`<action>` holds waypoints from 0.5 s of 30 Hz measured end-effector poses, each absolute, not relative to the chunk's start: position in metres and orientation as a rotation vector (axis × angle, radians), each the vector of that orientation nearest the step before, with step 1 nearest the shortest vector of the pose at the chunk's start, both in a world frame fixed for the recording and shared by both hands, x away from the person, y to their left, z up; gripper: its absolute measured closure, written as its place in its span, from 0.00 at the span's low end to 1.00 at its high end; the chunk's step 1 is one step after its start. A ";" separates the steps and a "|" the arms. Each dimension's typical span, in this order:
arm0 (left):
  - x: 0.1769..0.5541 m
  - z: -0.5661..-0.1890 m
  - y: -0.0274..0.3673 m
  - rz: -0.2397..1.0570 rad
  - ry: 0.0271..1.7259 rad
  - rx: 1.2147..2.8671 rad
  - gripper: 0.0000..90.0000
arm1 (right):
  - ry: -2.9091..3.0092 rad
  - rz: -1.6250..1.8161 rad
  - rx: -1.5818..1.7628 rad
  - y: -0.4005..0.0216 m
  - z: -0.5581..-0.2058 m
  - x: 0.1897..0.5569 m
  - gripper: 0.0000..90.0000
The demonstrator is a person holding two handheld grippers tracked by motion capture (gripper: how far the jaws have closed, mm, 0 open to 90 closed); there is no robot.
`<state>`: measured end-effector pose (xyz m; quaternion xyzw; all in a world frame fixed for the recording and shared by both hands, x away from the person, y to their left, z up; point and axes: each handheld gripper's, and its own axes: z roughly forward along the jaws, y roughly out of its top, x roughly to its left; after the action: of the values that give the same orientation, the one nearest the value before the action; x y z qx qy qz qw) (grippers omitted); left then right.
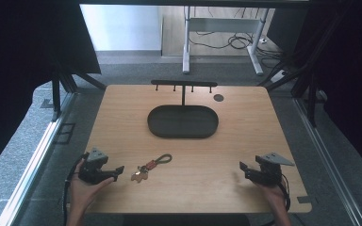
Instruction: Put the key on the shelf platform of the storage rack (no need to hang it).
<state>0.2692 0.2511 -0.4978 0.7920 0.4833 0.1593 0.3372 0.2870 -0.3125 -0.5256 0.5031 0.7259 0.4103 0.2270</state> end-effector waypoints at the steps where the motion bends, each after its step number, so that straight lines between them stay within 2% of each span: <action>1: 0.269 -0.496 0.251 0.418 1.260 2.065 0.26 | 2.000 1.135 1.387 -0.314 -0.527 0.286 0.29; 8: 0.271 -0.475 0.239 0.425 1.192 2.109 0.27 | 1.966 1.142 1.414 -0.323 -0.527 0.289 0.29; 15: 0.272 -0.451 0.225 0.350 1.069 2.236 0.28 | 1.945 1.127 1.417 -0.324 -0.526 0.290 0.29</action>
<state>0.2716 0.2248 -0.4515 0.8483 0.4053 0.1327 0.3140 0.2899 -0.3237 -0.5258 0.5176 0.7107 0.4117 0.2397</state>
